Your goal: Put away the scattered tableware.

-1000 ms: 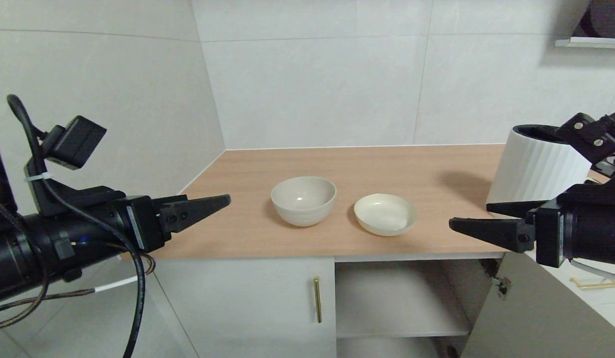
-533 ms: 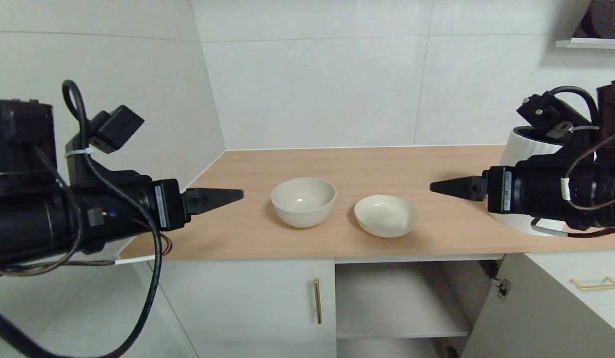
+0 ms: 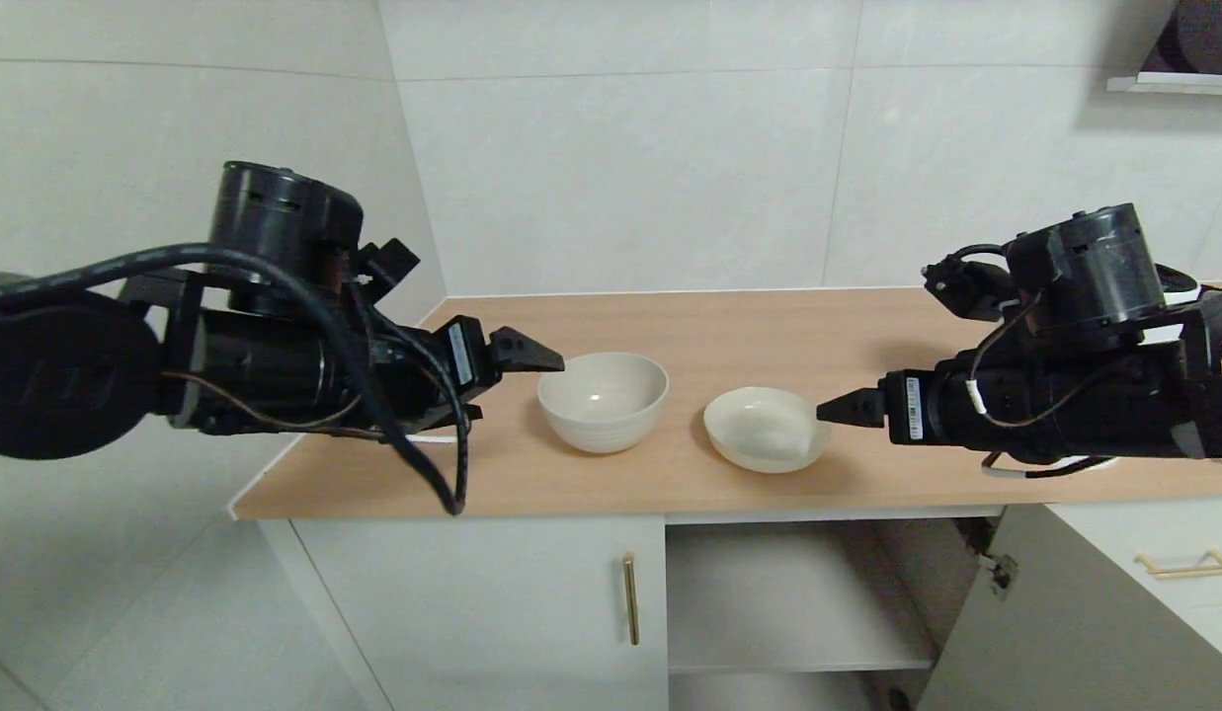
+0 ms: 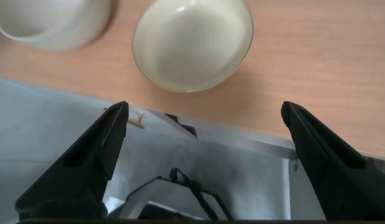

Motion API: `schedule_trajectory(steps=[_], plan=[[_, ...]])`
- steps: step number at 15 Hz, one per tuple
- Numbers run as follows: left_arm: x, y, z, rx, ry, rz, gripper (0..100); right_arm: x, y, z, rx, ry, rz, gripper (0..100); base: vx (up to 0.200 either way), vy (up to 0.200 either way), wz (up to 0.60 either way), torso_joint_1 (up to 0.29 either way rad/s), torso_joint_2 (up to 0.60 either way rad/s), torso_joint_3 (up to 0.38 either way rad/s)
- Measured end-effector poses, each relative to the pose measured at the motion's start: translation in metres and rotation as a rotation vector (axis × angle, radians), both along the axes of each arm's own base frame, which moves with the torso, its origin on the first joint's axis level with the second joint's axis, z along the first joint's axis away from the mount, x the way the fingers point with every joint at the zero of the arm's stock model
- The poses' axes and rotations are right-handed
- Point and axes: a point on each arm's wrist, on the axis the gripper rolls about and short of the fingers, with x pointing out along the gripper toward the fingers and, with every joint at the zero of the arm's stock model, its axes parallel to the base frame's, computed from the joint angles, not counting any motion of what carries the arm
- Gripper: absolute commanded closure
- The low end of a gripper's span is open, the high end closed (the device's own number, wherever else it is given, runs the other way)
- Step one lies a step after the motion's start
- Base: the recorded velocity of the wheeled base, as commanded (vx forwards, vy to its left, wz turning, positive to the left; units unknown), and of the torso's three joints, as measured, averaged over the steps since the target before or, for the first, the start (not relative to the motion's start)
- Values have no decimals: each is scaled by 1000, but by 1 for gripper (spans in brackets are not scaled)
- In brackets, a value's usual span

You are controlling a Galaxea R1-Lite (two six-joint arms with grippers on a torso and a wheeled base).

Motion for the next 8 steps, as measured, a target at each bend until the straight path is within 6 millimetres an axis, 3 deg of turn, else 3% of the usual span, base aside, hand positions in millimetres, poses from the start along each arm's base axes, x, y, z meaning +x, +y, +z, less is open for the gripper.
schedule_trajectory(steps=[8], plan=[[66,-24,-49,57,102,230,0,9,4,-9,9,3,-11,0,0,0,0,0,0,0]])
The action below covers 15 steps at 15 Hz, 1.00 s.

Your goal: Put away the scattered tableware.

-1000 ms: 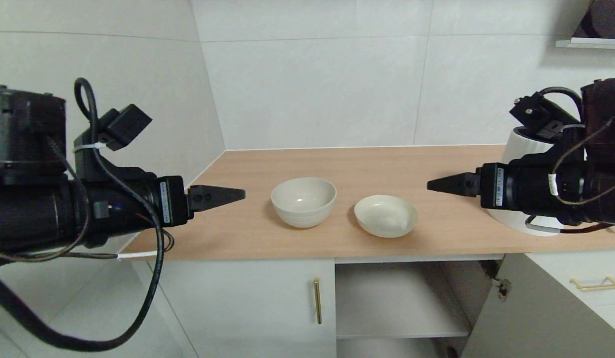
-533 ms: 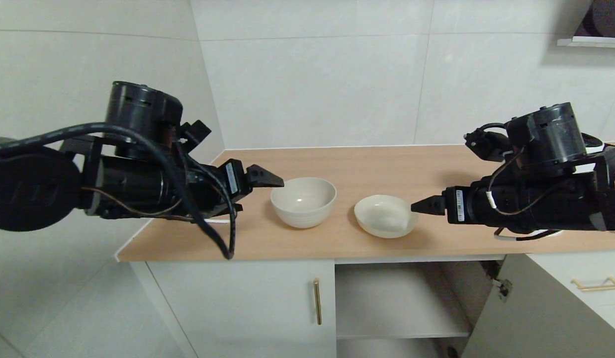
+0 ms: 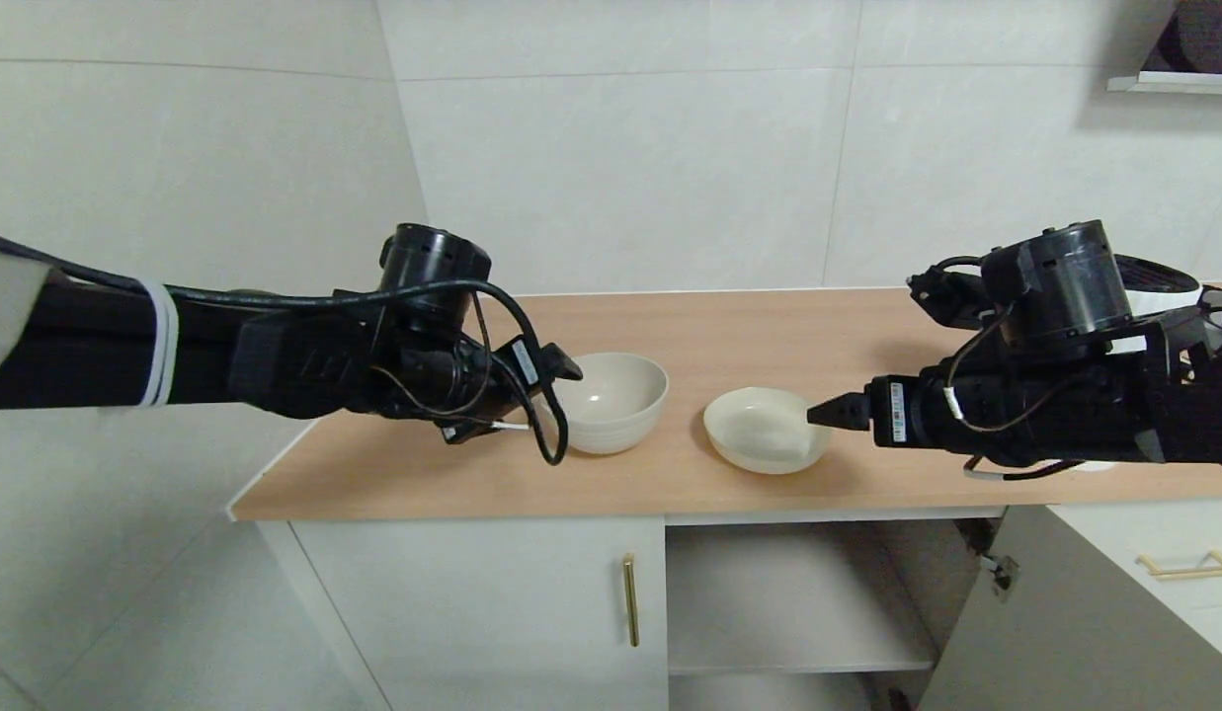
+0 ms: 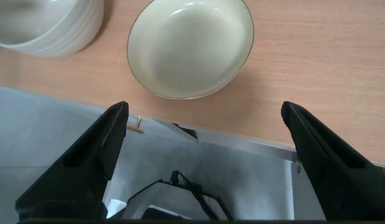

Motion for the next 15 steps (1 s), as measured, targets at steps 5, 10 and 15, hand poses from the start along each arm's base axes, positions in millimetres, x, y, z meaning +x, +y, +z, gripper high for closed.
schedule_trajectory(steps=[5,10,15], plan=[[12,-5,-20,9,45,4,100,-1,0,0,-1,0,0,0,0,0,0,0,0,0],[13,-6,-22,8,51,3,100,-1,0,0,-2,-2,1,0,0,0,0,0,0,0],[7,-4,-13,-8,43,-13,100,12,4,-5,-41,-10,-106,0,0,0,0,0,0,0]])
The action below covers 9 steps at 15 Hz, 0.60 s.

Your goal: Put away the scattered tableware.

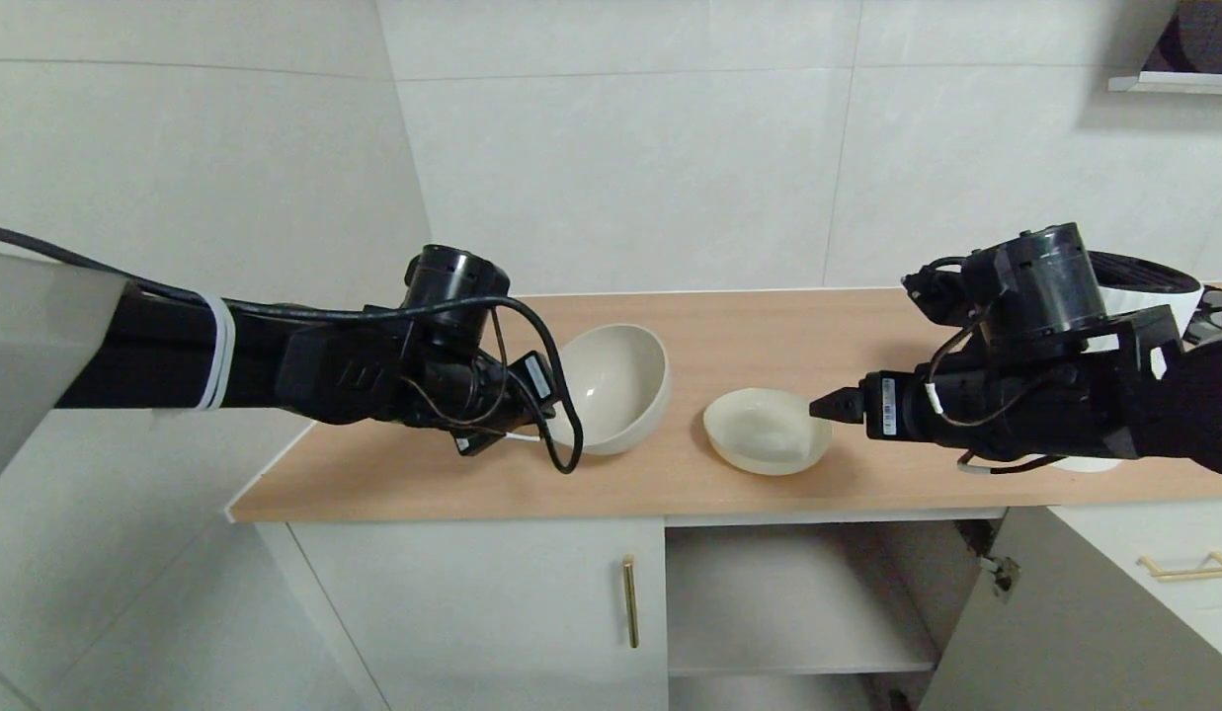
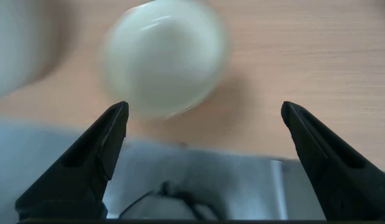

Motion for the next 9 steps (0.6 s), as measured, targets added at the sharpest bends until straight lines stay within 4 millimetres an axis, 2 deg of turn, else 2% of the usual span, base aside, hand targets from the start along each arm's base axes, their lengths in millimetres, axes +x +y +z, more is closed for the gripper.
schedule_trajectory(steps=[4,9], plan=[[-21,4,16,-106,19,-130,100,30,14,-26,-51,29,-137,0,0,0,0,0,0,0],[-29,8,25,-116,1,-136,100,54,26,-53,-59,25,-191,0,0,0,0,0,0,0]])
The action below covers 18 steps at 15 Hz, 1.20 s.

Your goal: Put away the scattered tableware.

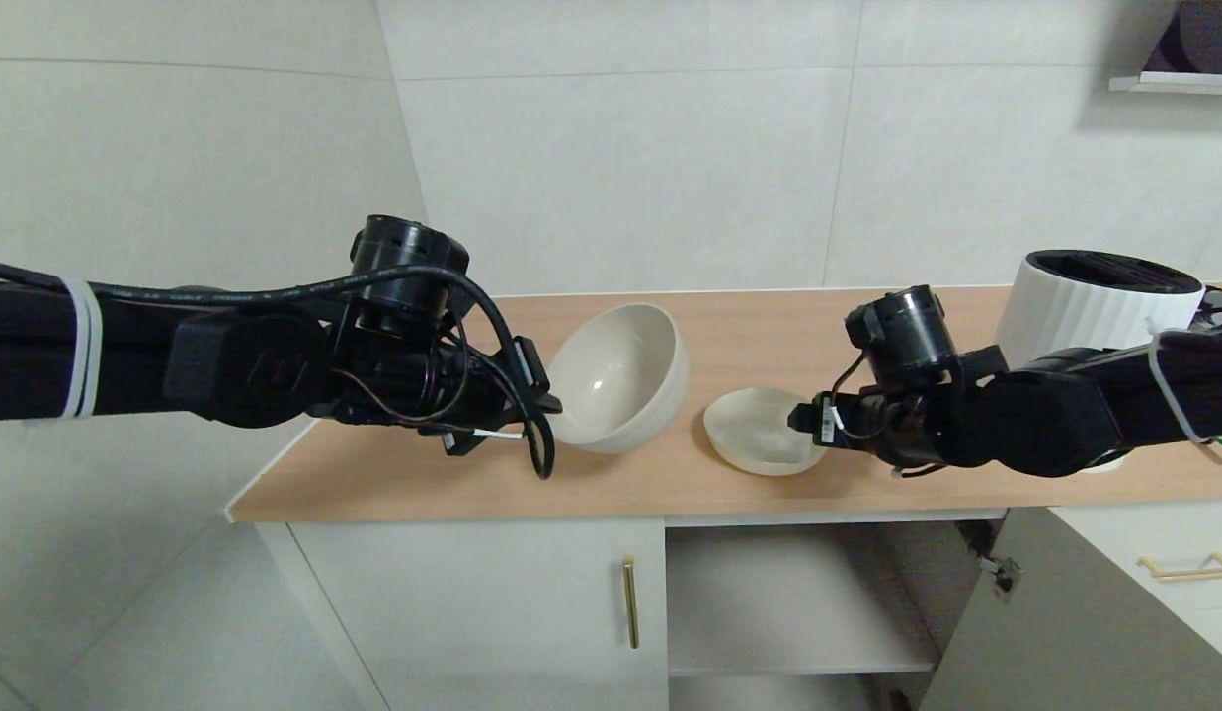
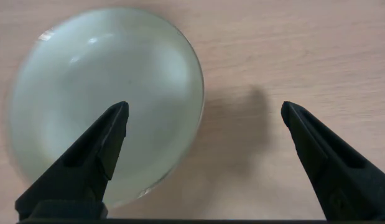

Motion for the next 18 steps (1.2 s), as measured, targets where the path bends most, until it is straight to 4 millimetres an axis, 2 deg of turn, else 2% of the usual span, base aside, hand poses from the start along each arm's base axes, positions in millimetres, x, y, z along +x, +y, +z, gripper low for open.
schedule_trajectory(steps=[2,3,12,16,18], plan=[[-1,0,2,-1,-5,-1,100,4,2,-8,0,8,-7,0,0,0,0,0,0,0],[-2,0,2,-2,-6,-1,100,5,2,-11,-3,15,-8,100,0,0,0,0,0,0],[-3,1,4,-2,-10,-3,100,6,1,-11,12,19,-11,100,0,0,0,0,0,0],[-8,3,6,-1,-14,-3,100,1,-3,1,34,3,0,100,0,0,0,0,0,0],[-17,7,12,15,-39,-20,100,-11,-10,19,66,11,38,100,0,0,0,0,0,0]])
